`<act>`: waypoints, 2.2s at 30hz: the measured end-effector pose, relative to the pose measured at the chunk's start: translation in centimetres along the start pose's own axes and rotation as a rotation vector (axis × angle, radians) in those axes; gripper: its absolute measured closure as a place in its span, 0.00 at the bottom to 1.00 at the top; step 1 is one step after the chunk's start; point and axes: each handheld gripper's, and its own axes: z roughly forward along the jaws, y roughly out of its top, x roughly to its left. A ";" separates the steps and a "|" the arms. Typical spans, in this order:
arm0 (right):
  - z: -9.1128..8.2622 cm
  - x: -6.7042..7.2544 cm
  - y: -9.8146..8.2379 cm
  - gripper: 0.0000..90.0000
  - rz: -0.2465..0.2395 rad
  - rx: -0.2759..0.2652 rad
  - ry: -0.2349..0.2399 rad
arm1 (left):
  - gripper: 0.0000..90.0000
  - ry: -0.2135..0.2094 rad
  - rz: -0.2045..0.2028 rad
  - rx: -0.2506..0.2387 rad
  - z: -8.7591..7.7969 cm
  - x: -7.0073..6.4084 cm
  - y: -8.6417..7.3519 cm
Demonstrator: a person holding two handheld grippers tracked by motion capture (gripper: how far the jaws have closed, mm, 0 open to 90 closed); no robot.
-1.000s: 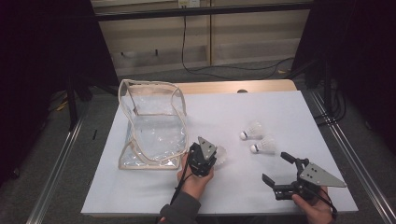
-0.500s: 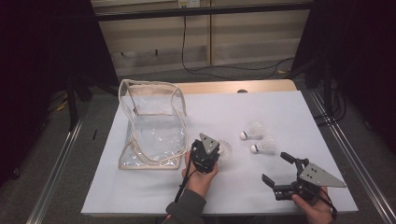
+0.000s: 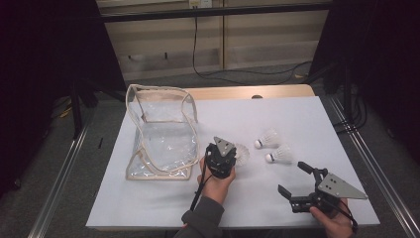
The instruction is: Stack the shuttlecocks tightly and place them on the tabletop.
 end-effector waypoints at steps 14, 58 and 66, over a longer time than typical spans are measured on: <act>0.0 0.0 0.0 0.00 -0.002 -0.001 0.006 | 0.96 0.041 -0.032 -0.005 0.6 0.2 1.3; -0.1 -0.1 0.0 0.00 0.001 -0.006 0.004 | 0.95 0.166 -0.046 0.030 1.3 1.8 1.6; -0.2 0.0 0.0 0.00 0.005 -0.007 0.003 | 0.95 0.174 -0.065 0.036 1.3 2.3 1.7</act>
